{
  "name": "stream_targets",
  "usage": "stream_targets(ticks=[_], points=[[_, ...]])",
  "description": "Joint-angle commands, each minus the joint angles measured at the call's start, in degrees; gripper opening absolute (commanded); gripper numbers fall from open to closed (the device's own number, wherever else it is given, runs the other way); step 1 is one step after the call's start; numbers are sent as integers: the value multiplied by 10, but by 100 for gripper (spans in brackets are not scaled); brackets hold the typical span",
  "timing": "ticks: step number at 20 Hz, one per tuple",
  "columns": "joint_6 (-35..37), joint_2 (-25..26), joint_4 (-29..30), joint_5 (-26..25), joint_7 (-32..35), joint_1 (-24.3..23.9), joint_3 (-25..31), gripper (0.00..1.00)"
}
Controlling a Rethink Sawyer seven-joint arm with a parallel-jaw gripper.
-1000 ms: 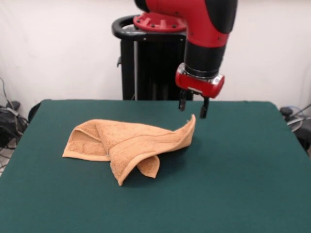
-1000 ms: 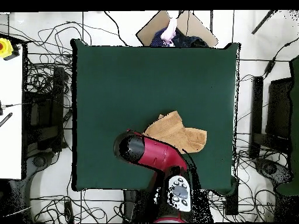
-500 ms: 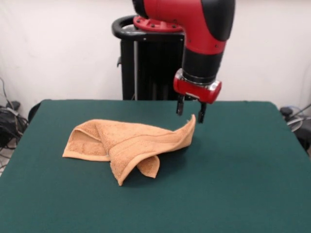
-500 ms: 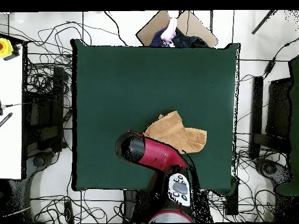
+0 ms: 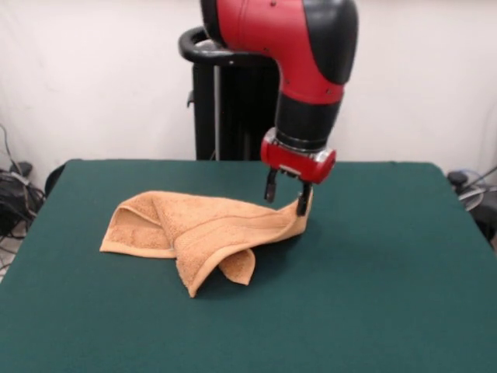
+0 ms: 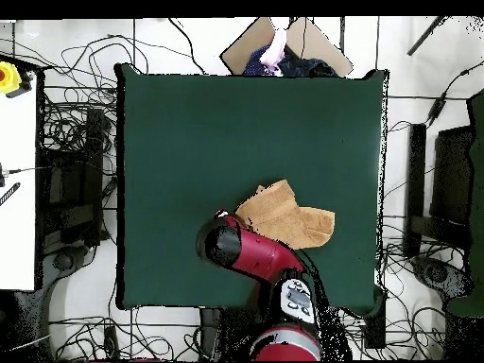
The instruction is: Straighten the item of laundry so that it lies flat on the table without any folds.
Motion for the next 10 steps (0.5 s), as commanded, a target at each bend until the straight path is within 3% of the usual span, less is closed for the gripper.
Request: stream_targets(ticks=[1,10], points=[[-81,51,49,11,142,-24,54,100],[-119,64,68,18,146,-40,80,100]])
